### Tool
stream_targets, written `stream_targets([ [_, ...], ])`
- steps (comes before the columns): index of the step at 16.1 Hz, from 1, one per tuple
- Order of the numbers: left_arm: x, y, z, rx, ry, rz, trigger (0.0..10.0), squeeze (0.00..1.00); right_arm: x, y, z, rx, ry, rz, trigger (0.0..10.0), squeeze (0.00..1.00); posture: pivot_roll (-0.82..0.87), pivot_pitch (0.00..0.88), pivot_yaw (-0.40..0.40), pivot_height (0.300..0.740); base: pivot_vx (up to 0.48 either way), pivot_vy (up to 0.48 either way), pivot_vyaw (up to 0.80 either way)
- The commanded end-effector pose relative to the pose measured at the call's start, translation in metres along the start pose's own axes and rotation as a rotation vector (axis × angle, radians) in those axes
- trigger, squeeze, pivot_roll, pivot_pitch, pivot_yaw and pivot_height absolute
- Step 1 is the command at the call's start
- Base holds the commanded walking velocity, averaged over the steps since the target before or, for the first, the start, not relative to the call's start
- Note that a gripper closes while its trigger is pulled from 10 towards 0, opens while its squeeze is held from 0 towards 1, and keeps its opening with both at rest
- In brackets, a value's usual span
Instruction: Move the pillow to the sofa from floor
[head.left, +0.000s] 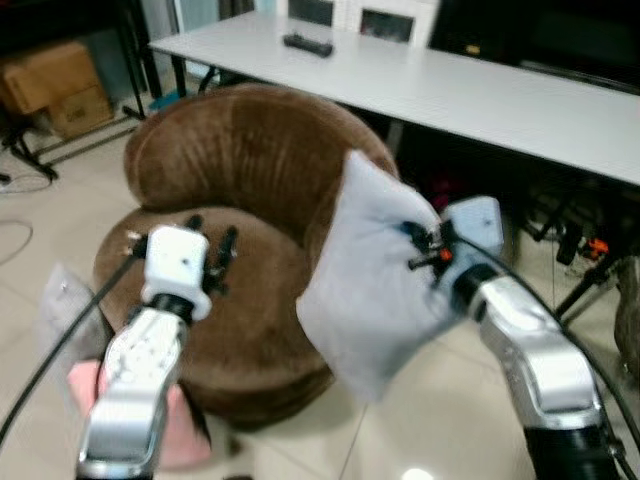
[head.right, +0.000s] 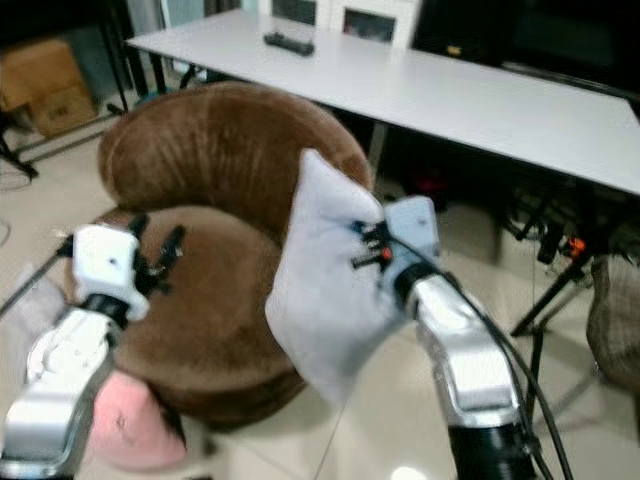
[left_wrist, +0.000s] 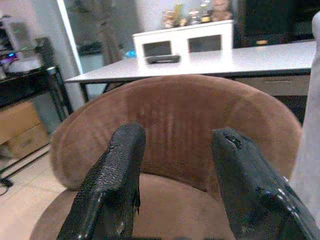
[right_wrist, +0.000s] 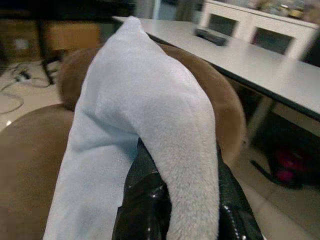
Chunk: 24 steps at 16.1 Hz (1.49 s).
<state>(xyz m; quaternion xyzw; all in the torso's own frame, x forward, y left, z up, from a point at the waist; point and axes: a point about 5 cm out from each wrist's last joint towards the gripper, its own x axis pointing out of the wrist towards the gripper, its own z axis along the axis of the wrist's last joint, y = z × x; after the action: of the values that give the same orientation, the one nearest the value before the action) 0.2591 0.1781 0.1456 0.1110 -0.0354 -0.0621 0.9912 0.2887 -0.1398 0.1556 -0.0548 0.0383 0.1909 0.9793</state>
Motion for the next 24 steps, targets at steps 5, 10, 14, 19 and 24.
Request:
stream_targets([
  [5, 0.003, -0.003, 0.014, 0.02, -0.047, -0.026, 10.0, 0.0, -0.004, 0.007, 0.048, -0.034, -0.151, 0.225, 10.0, 0.0, 0.02, 0.0, -0.064, 0.74, 0.354, 0.0, 0.16],
  [10, 0.003, -0.003, 0.016, 0.02, -0.054, -0.034, 10.0, 0.0, -0.003, 0.011, 0.074, 0.035, -0.234, 0.29, 10.0, 0.0, 0.03, 0.0, -0.066, 0.74, 0.354, 0.0, 0.0],
  [14, 0.003, -0.004, 0.016, 0.019, -0.053, -0.037, 10.0, 0.0, 0.0, 0.022, 0.062, -0.007, -0.183, 0.299, 10.0, 0.0, 0.03, 0.0, -0.067, 0.74, 0.356, 0.0, 0.2],
  [19, 0.003, -0.004, 0.017, 0.024, -0.053, -0.043, 10.0, 0.0, 0.006, 0.024, 0.062, 0.031, -0.182, 0.258, 10.0, 0.0, 0.03, 0.0, -0.063, 0.74, 0.355, 0.0, 0.48],
  [24, 0.003, -0.006, 0.016, 0.028, -0.049, -0.047, 10.0, 0.0, 0.014, 0.029, 0.067, 0.046, -0.194, 0.274, 10.0, 0.0, 0.03, 0.0, -0.071, 0.74, 0.343, 0.0, 0.0],
])
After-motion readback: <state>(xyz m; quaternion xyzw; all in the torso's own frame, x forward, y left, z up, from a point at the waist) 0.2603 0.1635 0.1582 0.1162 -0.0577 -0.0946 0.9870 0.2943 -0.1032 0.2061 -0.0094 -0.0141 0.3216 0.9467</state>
